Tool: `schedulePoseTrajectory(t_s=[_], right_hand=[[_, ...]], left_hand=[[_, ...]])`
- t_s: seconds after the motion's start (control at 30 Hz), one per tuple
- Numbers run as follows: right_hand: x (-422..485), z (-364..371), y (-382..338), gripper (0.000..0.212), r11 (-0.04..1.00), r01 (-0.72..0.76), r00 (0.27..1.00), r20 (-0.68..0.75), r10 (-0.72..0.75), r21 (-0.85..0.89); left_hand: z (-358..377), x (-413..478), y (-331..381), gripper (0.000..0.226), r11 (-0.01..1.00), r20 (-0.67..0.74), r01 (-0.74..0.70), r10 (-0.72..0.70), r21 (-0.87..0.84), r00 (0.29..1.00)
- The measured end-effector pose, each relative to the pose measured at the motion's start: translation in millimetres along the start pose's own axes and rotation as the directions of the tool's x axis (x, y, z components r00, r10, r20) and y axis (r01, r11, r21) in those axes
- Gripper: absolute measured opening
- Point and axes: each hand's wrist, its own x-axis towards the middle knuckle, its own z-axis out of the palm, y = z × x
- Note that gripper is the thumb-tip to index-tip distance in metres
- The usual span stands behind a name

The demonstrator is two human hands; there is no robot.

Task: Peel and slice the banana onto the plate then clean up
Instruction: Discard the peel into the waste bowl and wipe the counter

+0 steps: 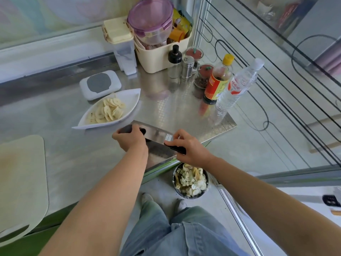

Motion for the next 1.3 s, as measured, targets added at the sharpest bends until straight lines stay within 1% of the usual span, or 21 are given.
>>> schedulePoseTrajectory(t_s=[0.13,0.2,0.23,0.27,0.3,0.33,0.37,0.4,0.43,0.47,0.5,0.53,0.6,0.7,0.83,0.93,1.0,1.1,1.2,1.27,1.3], right_hand=[[-2,-11,7,0.045,0.998,-0.017,1.000,0.008,0.016,0.064],[-4,-14,12,0.041,0.979,-0.120,0.990,-0.049,0.129,0.165],[-5,-16,12,0.039,0.931,-0.222,0.965,-0.073,0.253,0.290],[-6,-18,12,0.036,0.826,-0.322,0.918,-0.059,0.392,0.463],[-5,-21,10,0.033,0.672,-0.372,0.871,-0.009,0.491,0.640],[-4,-24,8,0.027,0.484,-0.379,0.838,0.071,0.541,0.789],[-1,-26,4,0.022,0.293,-0.358,0.822,0.151,0.549,0.887],[3,-27,2,0.019,0.121,-0.331,0.815,0.219,0.537,0.936],[7,-27,0,0.019,-0.013,-0.311,0.813,0.273,0.514,0.950],[11,-27,-2,0.019,-0.096,-0.305,0.816,0.312,0.488,0.948],[14,-26,-4,0.021,-0.133,-0.316,0.818,0.341,0.464,0.939],[15,-25,-4,0.024,-0.140,-0.340,0.818,0.366,0.444,0.930],[13,-24,-2,0.027,-0.100,-0.401,0.805,0.403,0.436,0.910],[3,-28,7,0.024,-0.030,-0.480,0.775,0.440,0.454,0.877],[-16,-35,19,0.024,-0.036,-0.524,0.759,0.486,0.433,0.851],[-22,-39,27,0.025,-0.027,-0.511,0.744,0.457,0.488,0.859],[-19,-40,25,0.019,0.023,-0.441,0.751,0.356,0.557,0.897],[1,-37,12,0.014,0.075,-0.297,0.766,0.191,0.613,0.952],[17,-27,8,0.016,0.130,-0.359,0.762,0.210,0.613,0.924],[17,-22,12,0.023,0.157,-0.429,0.732,0.240,0.638,0.890],[14,-21,15,0.025,0.142,-0.432,0.713,0.241,0.658,0.890]], left_hand=[[-6,4,5,0.037,0.990,-0.069,-0.008,-0.002,-0.143,0.998],[-10,12,12,0.031,0.956,-0.061,0.037,-0.057,-0.291,0.996],[-11,17,15,0.026,0.932,-0.018,0.079,-0.091,-0.355,0.996],[-12,23,15,0.018,0.910,0.050,0.131,-0.121,-0.393,0.991],[-14,23,17,0.008,0.892,0.155,0.199,-0.147,-0.406,0.977],[-14,22,15,0.001,0.886,0.271,0.273,-0.177,-0.374,0.946],[-14,17,12,0.003,0.874,0.394,0.356,-0.215,-0.330,0.894],[-12,11,8,0.008,0.853,0.504,0.435,-0.252,-0.289,0.826],[-10,4,3,0.014,0.826,0.596,0.503,-0.275,-0.256,0.755],[-8,-2,-2,0.019,0.805,0.671,0.549,-0.281,-0.224,0.686],[-6,-9,-5,0.019,0.795,0.724,0.575,-0.280,-0.194,0.631],[-3,-14,-6,0.013,0.786,0.760,0.590,-0.266,-0.184,0.593],[1,-16,-11,0.030,0.775,0.780,0.595,-0.234,-0.210,0.580],[0,-11,-4,0.031,0.762,0.758,0.566,-0.157,-0.315,0.633],[-6,2,19,0.027,0.743,0.703,0.530,-0.114,-0.408,0.702],[-6,11,20,0.025,0.707,0.644,0.509,-0.099,-0.491,0.758],[-5,13,13,0.023,0.770,0.619,0.466,-0.120,-0.435,0.776],[-1,8,-1,0.033,0.883,0.611,0.419,-0.215,-0.211,0.762],[4,-9,-6,0.019,0.912,0.648,0.398,-0.248,-0.094,0.720],[7,-12,-3,0.011,0.916,0.636,0.384,-0.229,-0.114,0.737],[6,-10,-2,0.010,0.924,0.616,0.361,-0.212,-0.125,0.759]])
